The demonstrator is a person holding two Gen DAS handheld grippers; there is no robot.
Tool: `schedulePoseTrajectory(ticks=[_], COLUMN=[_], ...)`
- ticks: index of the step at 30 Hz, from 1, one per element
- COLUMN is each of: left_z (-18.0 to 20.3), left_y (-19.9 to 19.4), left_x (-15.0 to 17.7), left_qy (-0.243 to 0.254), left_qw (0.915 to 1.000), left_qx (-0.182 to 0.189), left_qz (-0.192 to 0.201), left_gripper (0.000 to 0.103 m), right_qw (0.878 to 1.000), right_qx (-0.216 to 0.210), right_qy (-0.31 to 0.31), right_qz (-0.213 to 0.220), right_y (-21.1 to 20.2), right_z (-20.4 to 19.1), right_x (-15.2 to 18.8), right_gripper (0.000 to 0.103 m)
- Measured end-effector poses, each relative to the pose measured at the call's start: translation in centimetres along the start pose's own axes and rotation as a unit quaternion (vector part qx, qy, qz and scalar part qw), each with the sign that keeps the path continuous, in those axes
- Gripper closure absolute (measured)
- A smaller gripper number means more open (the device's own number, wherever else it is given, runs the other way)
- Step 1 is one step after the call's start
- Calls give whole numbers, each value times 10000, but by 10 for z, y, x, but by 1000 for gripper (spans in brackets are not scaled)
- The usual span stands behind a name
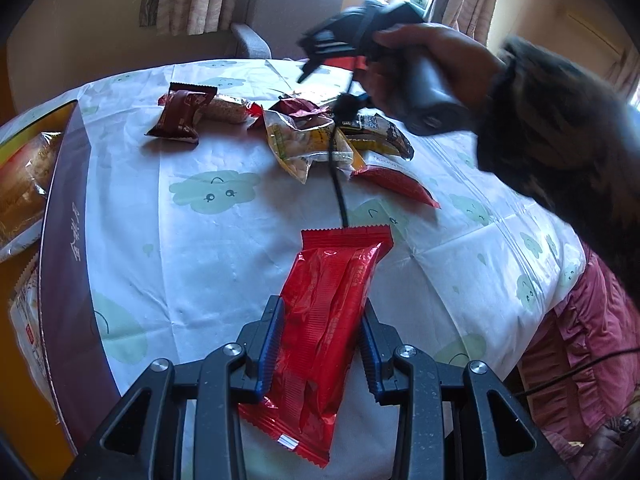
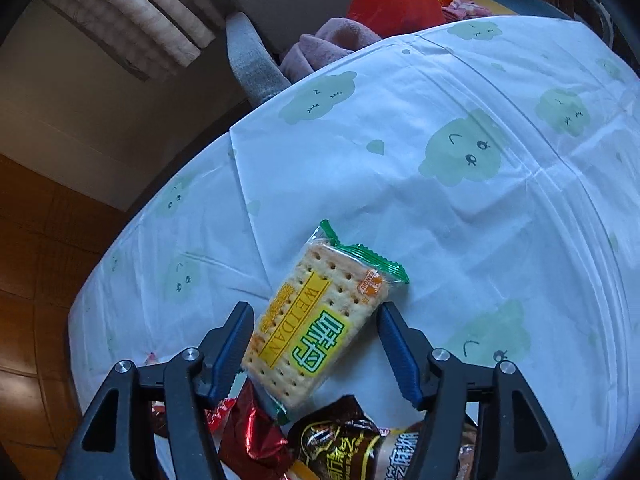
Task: Organize snacks
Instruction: 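Hold the red bar packet in the left tool while the right tool grasps the WEIDAN cracker pack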
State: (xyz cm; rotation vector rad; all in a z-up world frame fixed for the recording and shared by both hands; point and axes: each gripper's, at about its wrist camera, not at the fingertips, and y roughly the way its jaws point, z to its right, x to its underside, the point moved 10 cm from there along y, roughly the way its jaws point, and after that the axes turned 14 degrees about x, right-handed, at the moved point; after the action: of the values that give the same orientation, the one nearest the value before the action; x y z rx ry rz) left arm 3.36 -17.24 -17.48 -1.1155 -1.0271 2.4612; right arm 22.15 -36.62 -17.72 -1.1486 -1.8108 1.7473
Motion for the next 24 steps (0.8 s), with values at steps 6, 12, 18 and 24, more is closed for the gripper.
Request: schedulePoseTrajectory(ticks=[6, 12, 18, 24], left_z=[3, 1, -1, -3], left_y=[-1, -1, -1, -1], left_x=[3, 2, 0, -3], left_qy=[66, 27, -68, -177], left_qw=[10000, 10000, 9999, 9998], left_qx=[21, 40, 38, 50], left_qz=[1, 26, 67, 94], left_gripper=[67, 67, 67, 67], right_qw=[9903, 9913, 9907, 9852], right_qx=[966, 362, -488, -627], right_qy=[-961, -1039, -944, -1287], right_qz=[264, 717, 856, 945], right_y=[10, -24, -74, -109], right_z=[-26, -28, -16, 41], right_x=[0, -3, 3, 51], right_gripper=[28, 56, 56, 56])
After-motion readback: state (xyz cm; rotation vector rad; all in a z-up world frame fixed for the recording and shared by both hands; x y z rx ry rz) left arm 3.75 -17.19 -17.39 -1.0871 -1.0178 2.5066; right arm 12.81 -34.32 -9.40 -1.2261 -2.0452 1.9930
